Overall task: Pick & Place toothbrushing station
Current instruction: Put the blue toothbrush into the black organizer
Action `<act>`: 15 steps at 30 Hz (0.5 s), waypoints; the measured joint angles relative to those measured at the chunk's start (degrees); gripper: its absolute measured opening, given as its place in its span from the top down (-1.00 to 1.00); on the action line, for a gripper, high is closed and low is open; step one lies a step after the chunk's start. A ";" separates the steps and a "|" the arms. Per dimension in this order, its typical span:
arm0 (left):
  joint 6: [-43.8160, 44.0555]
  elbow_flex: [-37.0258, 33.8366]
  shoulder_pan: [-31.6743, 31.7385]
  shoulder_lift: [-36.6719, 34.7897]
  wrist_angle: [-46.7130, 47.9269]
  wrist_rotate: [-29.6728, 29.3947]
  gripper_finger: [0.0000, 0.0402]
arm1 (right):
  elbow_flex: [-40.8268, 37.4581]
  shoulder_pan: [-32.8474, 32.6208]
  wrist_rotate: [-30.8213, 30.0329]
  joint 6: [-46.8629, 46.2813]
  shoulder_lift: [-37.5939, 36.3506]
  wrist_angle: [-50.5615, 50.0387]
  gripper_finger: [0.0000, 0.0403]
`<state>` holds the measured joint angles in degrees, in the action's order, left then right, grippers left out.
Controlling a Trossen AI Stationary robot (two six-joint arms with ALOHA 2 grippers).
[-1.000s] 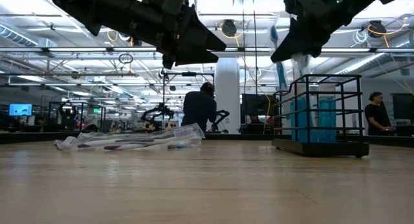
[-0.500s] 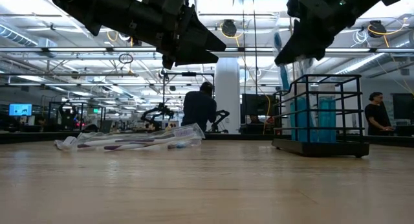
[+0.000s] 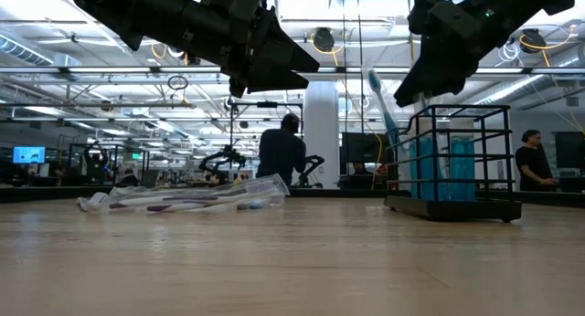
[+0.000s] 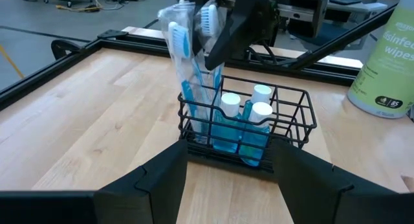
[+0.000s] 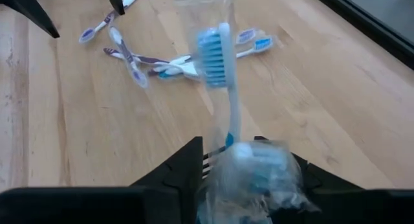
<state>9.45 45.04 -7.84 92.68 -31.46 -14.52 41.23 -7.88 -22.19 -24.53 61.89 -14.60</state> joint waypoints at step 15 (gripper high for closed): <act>0.00 0.00 0.00 0.00 -0.02 -0.02 -0.14 | 0.07 -0.11 -0.07 10.41 -7.41 12.57 0.33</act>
<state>9.45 45.04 -7.84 92.68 -31.48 -14.55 41.30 -7.99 -22.26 -14.12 54.48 -2.03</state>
